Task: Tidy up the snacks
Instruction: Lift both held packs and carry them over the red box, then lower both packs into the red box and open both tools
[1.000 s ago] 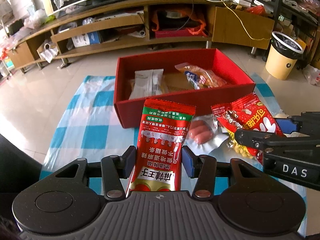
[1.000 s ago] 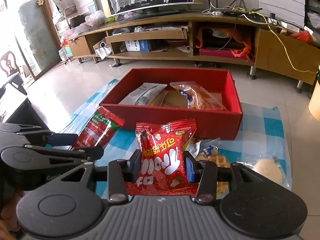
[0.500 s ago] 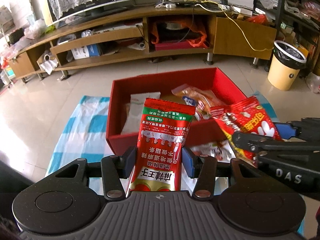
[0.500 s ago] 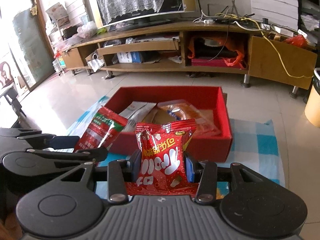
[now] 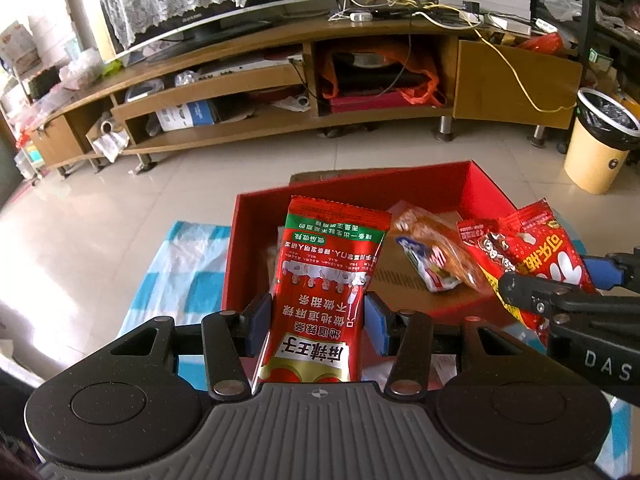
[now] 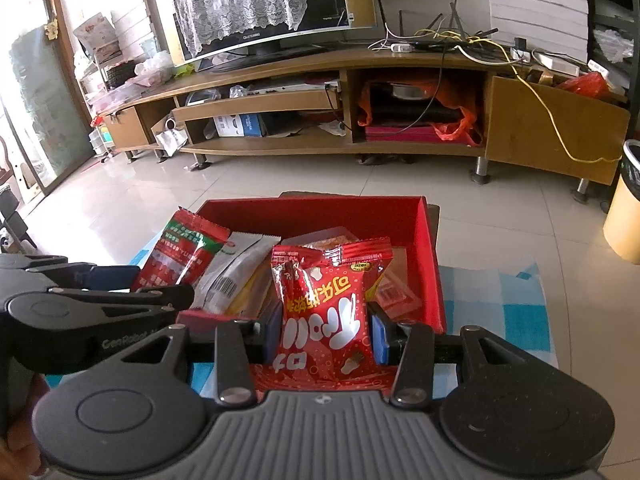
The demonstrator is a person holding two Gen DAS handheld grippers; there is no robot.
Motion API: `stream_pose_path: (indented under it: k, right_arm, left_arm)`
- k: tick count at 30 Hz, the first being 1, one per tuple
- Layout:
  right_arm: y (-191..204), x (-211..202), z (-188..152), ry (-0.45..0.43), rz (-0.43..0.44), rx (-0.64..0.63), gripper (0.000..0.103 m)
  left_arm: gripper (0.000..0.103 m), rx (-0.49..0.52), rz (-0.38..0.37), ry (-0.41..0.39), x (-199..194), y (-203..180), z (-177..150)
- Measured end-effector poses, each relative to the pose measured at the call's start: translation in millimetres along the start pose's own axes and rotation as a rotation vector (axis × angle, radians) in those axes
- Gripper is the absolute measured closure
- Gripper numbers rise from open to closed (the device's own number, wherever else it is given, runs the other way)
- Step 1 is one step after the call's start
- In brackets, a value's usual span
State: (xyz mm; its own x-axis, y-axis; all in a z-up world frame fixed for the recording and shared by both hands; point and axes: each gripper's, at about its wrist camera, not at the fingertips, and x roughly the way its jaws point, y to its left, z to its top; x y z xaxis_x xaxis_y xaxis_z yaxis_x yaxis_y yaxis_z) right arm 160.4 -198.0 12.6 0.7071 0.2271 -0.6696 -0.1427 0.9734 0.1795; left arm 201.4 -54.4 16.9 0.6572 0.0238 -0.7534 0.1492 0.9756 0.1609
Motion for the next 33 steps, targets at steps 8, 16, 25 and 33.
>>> stream_pose_path:
  k: [8,16,25,33]
  right_arm:
    - [-8,29,16,-0.01,0.001,0.027,0.062]
    - [-10,62,29,-0.013,0.018,0.022,0.062]
    - [-12,94,28,0.037,0.019,-0.002,0.06]
    - [-9,100,26,0.055,0.019,-0.024,0.051]
  left_arm:
    - [0.046,-0.016,0.027,0.001,24,4,18]
    - [0.046,-0.011,0.048,0.037,56,2,25]
    - [0.045,-0.001,0.059,0.07,77,5,24]
    - [0.035,-0.024,0.06,0.067,71,11,25]
